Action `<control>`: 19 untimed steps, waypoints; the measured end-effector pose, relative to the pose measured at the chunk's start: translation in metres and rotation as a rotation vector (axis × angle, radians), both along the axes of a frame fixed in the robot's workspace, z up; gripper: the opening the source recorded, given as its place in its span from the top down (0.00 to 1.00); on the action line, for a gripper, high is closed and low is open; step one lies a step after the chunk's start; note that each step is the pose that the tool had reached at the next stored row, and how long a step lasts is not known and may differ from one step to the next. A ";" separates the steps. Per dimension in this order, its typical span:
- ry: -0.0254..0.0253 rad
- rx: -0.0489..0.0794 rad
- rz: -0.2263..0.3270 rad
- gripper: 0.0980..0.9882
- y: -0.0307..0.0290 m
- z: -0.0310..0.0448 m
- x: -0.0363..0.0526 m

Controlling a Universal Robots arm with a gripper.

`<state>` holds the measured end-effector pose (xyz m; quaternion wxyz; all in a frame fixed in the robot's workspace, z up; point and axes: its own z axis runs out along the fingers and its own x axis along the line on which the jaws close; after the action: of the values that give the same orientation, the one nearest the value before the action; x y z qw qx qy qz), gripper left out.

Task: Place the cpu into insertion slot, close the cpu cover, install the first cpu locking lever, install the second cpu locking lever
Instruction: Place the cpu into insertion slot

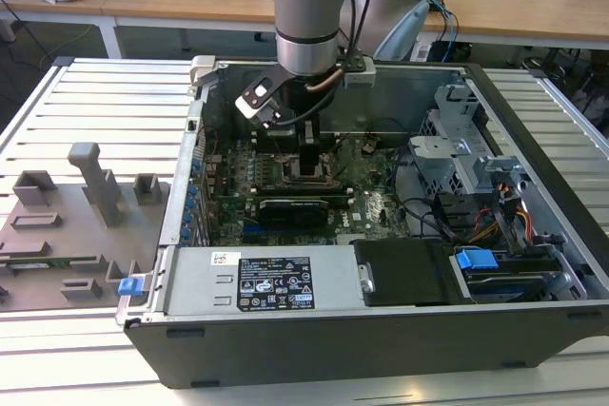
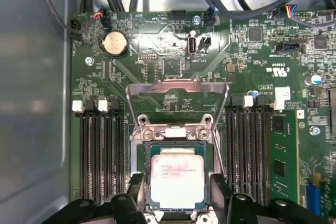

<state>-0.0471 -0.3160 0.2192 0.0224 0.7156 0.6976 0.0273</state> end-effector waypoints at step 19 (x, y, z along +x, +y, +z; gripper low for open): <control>-0.0002 0.006 0.000 0.99 -0.0012 0.0295 0.0001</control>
<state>-0.0470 -0.3172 0.2487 0.0203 0.7157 0.6975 0.0295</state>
